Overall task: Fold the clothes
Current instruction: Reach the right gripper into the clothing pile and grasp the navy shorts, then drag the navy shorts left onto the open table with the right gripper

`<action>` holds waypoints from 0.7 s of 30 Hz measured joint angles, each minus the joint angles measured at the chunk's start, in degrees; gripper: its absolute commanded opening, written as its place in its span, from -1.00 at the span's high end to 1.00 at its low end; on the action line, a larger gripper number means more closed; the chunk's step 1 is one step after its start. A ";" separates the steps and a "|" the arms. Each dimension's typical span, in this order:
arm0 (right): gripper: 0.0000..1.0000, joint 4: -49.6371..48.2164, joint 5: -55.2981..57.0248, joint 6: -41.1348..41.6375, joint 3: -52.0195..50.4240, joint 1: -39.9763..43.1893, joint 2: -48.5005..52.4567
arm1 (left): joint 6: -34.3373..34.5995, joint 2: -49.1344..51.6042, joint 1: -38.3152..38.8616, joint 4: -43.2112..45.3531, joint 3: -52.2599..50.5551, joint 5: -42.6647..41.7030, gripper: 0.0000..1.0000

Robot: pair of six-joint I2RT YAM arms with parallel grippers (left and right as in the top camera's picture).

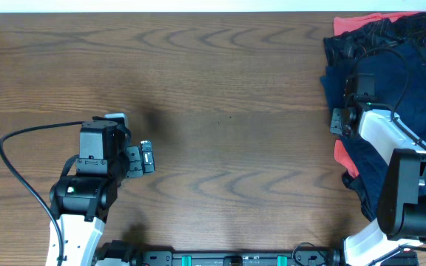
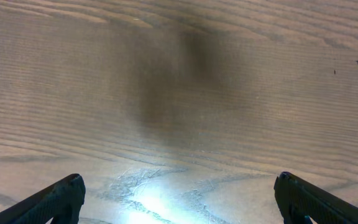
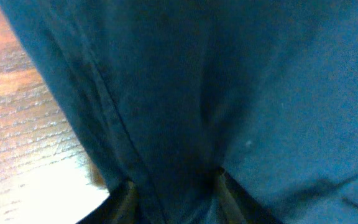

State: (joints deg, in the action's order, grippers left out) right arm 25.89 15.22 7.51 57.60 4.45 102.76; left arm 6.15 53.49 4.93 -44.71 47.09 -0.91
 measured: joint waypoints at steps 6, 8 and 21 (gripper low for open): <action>0.98 -0.24 0.33 0.13 0.02 0.04 -0.15 | 0.00 -0.02 0.00 0.24 0.00 0.00 -0.96; 0.98 -0.22 0.50 0.13 0.04 0.04 -0.55 | 0.00 0.00 0.00 0.24 0.00 0.00 -0.96; 0.98 -1.62 -15.78 -1.60 0.04 0.00 -12.00 | 0.00 -0.02 0.00 0.33 0.00 0.00 -0.96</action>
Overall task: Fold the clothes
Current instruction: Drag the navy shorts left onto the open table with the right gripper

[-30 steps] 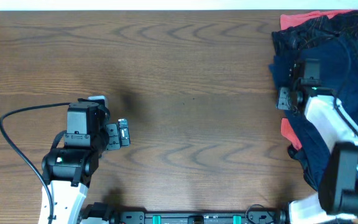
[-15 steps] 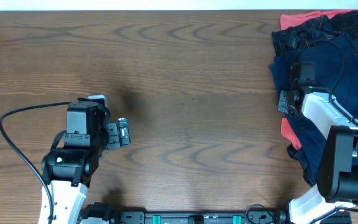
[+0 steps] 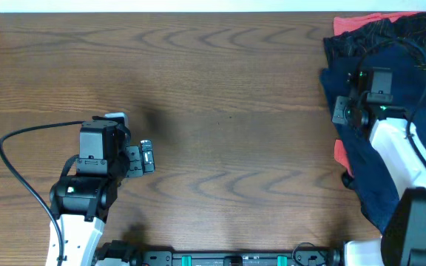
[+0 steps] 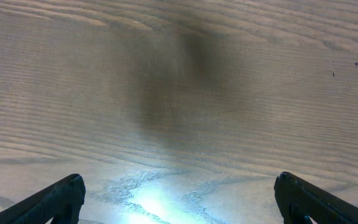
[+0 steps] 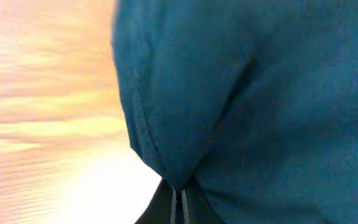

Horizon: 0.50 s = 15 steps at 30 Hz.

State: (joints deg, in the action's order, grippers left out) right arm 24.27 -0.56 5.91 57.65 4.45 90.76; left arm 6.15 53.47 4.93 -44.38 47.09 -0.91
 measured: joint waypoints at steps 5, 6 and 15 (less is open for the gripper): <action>0.98 -2.91 -11.13 1.46 0.13 -3.63 -3.80 | 0.00 0.00 0.00 0.02 0.00 0.00 -0.96; 0.97 -3.17 -12.57 1.90 0.28 -5.14 -4.24 | 0.00 0.02 0.00 0.02 0.00 -0.02 -0.95; 0.98 -8.74 -17.46 5.29 0.50 -21.94 -0.92 | 0.00 0.02 0.00 0.04 0.00 -0.02 -0.96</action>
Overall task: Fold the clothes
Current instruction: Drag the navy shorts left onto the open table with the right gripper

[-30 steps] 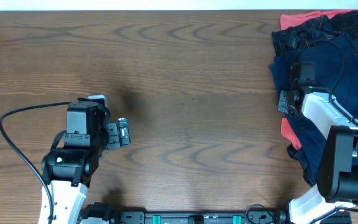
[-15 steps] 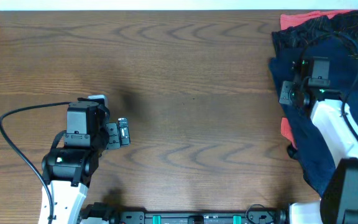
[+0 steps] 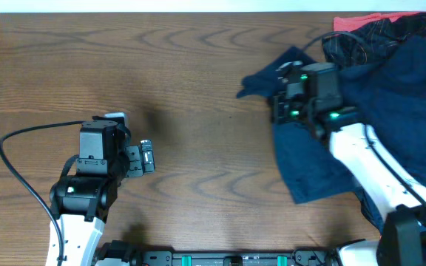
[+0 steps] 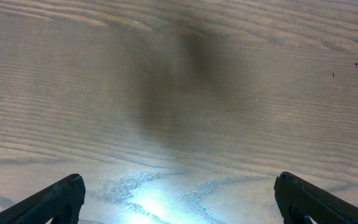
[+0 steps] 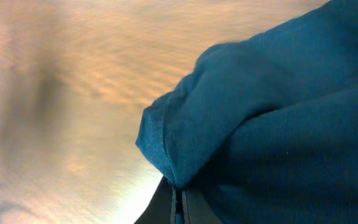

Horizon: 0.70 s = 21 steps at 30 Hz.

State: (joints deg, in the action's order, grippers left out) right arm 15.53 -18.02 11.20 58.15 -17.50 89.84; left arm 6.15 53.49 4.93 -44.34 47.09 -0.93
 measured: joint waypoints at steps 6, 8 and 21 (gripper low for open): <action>0.97 -13.27 0.15 4.70 0.00 -9.25 7.69 | 0.00 0.00 0.00 0.00 0.00 0.00 -0.96; 0.88 -18.40 0.87 6.71 0.04 -11.56 10.14 | 0.00 0.00 0.00 0.22 0.00 0.00 -0.96; -0.99 -15.45 7.96 10.64 0.28 -13.35 12.72 | 3.96 0.02 0.00 0.59 0.00 -0.20 -0.96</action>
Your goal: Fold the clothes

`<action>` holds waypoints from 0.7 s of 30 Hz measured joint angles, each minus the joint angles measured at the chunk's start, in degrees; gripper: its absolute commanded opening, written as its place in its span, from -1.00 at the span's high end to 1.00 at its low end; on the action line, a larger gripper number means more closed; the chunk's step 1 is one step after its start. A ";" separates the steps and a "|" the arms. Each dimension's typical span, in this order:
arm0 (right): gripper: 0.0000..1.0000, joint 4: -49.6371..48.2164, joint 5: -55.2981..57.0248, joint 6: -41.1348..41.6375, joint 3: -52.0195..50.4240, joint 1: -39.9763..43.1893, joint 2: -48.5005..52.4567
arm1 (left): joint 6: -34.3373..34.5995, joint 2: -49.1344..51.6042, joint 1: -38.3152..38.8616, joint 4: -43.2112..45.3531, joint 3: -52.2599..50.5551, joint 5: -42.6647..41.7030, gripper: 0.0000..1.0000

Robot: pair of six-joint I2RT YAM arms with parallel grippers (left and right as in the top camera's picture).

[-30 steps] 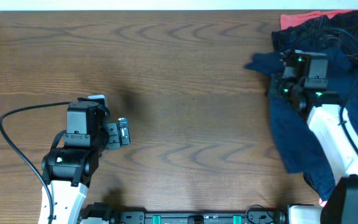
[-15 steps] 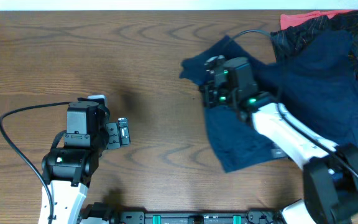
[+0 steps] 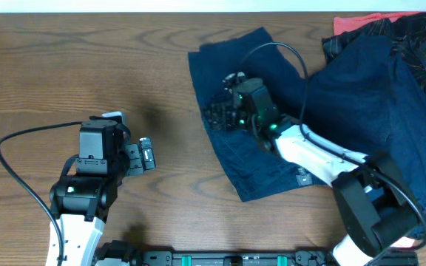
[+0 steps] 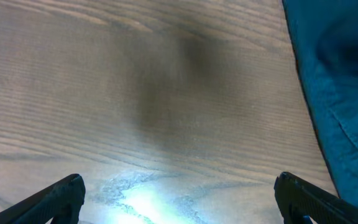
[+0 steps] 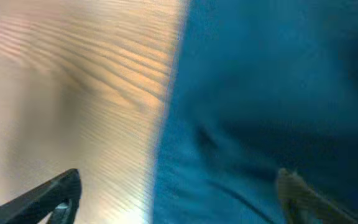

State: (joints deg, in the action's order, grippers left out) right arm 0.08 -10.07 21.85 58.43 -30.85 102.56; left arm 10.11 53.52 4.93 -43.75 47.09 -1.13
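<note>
A dark blue garment point(image 3: 250, 89) lies spread across the table's middle and right, its left edge near the centre. My right gripper point(image 3: 217, 114) hovers over that left edge, open, with cloth point(image 5: 272, 93) below and nothing between its fingertips point(image 5: 61, 186). The left gripper point(image 3: 145, 157) stands open over bare wood at the left, its fingertips point(image 4: 67, 190) wide apart. The garment's edge point(image 4: 334, 93) shows at the right of the left wrist view.
More clothes are heaped at the back right: a red piece point(image 3: 361, 22) and a dark patterned one point(image 3: 420, 29). Bare wooden tabletop point(image 3: 87, 59) stretches across the left half. The left arm's black cable point(image 3: 21, 133) loops at the left.
My right gripper has moved left to the table's middle and opened, letting go of the blue garment. The garment now lies spread further left, flat on the wood. The left arm stayed put.
My right gripper sat deep in the pile at the right edge, jaws slightly apart around blue cloth. Then it was shut on a fold of it. Later it held that fold toward the table's middle. Now the cloth lies released and spread there.
</note>
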 measured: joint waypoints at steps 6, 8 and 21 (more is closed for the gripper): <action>-0.98 22.16 7.74 -2.60 0.02 10.84 -10.45 | 0.66 0.02 0.00 0.48 0.13 -0.02 -0.96; -0.98 29.24 10.14 -3.04 0.22 16.24 -15.19 | 1.14 0.02 0.00 0.70 0.17 -0.11 -0.96; -0.99 50.10 12.41 -3.45 0.44 42.27 -23.69 | 10.60 10.91 3.52 1.55 0.17 -14.19 -0.96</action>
State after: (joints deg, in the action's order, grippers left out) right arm 50.17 2.35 18.39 58.87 11.42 78.87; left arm 20.71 64.42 8.45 -42.19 47.27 -15.31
